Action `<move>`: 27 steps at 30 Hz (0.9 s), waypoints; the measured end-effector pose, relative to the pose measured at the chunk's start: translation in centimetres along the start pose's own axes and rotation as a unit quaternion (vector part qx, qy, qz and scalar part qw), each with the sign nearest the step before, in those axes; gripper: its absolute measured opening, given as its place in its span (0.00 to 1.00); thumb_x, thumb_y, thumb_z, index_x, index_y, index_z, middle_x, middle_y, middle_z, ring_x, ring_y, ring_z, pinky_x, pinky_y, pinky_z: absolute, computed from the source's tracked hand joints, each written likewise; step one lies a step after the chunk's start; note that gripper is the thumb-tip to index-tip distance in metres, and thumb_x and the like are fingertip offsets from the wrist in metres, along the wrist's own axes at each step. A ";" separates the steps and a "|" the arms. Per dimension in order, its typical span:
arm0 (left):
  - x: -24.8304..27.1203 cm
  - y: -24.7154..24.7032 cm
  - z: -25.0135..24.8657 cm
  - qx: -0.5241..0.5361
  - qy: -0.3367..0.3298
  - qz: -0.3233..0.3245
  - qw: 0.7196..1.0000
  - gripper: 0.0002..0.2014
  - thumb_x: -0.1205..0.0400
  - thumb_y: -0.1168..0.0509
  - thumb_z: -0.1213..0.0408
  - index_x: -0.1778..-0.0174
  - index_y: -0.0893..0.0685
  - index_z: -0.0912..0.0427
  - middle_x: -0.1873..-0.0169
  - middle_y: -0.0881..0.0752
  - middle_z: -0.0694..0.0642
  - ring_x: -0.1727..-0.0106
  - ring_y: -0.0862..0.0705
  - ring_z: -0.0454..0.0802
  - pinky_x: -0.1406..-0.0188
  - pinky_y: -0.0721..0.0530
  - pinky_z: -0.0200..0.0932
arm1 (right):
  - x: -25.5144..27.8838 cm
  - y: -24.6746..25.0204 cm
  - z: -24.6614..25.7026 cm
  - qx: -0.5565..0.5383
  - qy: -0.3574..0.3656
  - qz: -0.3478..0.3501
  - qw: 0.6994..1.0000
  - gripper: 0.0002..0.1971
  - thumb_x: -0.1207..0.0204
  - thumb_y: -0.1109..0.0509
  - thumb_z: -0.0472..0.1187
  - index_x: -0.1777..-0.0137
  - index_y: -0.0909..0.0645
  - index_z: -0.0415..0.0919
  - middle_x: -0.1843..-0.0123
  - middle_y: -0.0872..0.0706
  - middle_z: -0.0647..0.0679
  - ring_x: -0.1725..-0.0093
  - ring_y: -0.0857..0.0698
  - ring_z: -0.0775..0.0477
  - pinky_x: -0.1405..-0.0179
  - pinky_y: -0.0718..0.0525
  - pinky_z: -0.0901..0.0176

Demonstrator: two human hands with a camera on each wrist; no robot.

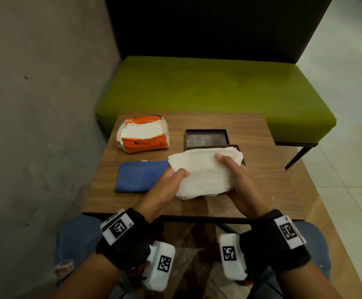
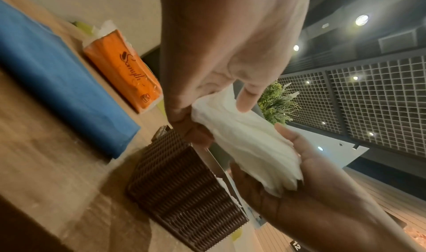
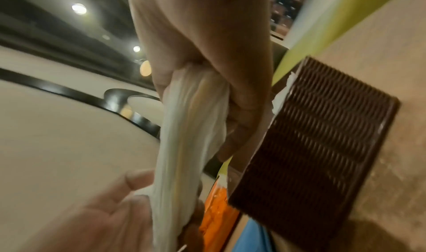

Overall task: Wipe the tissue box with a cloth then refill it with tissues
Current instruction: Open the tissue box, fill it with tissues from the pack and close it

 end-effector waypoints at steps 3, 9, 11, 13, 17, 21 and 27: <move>-0.5 0.3 -1.3 -0.003 0.002 -0.019 1.000 0.14 0.15 0.47 0.66 0.34 0.28 0.56 0.49 0.19 0.49 0.51 0.21 0.42 0.58 0.21 0.33 | -0.5 1.7 1.1 0.103 0.008 -0.043 0.994 0.08 0.22 0.33 0.39 0.45 0.20 0.49 0.47 0.12 0.47 0.49 0.13 0.46 0.58 0.14 0.53; -3.8 0.1 -4.2 -0.139 -0.112 -0.056 0.982 0.14 0.17 0.38 0.65 0.36 0.26 0.58 0.44 0.16 0.56 0.46 0.17 0.53 0.44 0.17 0.52 | -3.3 4.4 5.5 0.325 0.070 -0.078 0.940 0.19 0.22 0.32 0.33 0.31 0.25 0.38 0.44 0.16 0.46 0.46 0.16 0.43 0.50 0.15 0.49; -4.5 0.3 -4.1 -0.176 -0.135 -0.085 0.971 0.11 0.20 0.33 0.65 0.43 0.24 0.58 0.58 0.17 0.55 0.55 0.17 0.55 0.55 0.16 0.53 | -4.5 4.6 5.9 0.425 0.087 -0.082 0.897 0.20 0.22 0.30 0.34 0.30 0.26 0.37 0.44 0.19 0.46 0.45 0.18 0.42 0.44 0.16 0.45; -4.7 0.4 -3.7 -0.206 -0.152 -0.105 0.961 0.12 0.22 0.31 0.65 0.44 0.23 0.57 0.64 0.20 0.52 0.57 0.18 0.54 0.53 0.16 0.55 | -5.5 4.5 5.3 0.501 0.098 -0.075 0.857 0.20 0.23 0.28 0.36 0.32 0.27 0.38 0.44 0.18 0.44 0.46 0.18 0.40 0.46 0.16 0.42; -4.9 -0.1 -3.4 -0.301 -0.177 -0.120 0.929 0.15 0.23 0.30 0.62 0.42 0.23 0.51 0.64 0.17 0.52 0.59 0.17 0.51 0.55 0.15 0.56 | -6.4 3.9 3.4 0.614 0.134 -0.051 0.776 0.22 0.25 0.28 0.38 0.33 0.29 0.39 0.44 0.18 0.39 0.46 0.17 0.35 0.51 0.18 0.46; -4.8 -1.9 -4.7 -0.417 -0.237 -0.122 0.869 0.17 0.23 0.30 0.62 0.40 0.24 0.51 0.59 0.15 0.52 0.57 0.16 0.52 0.60 0.15 0.52 | -6.2 3.3 3.1 0.678 0.156 -0.043 0.717 0.27 0.25 0.29 0.36 0.27 0.31 0.37 0.36 0.20 0.36 0.42 0.20 0.34 0.55 0.25 0.52; -3.2 -3.8 -6.3 -0.488 -0.358 -0.125 0.786 0.19 0.24 0.30 0.64 0.38 0.24 0.55 0.43 0.20 0.54 0.42 0.23 0.53 0.52 0.20 0.48 | -4.5 1.8 4.3 0.720 0.190 -0.056 0.665 0.29 0.26 0.27 0.37 0.25 0.32 0.41 0.32 0.28 0.38 0.35 0.27 0.38 0.49 0.26 0.54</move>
Point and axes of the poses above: each hand's wrist, its own x-axis away from the middle knuckle, its own y-axis out of the back of the hand, z = x × y, the point moved 10 cm from there along -x, towards the middle knuckle
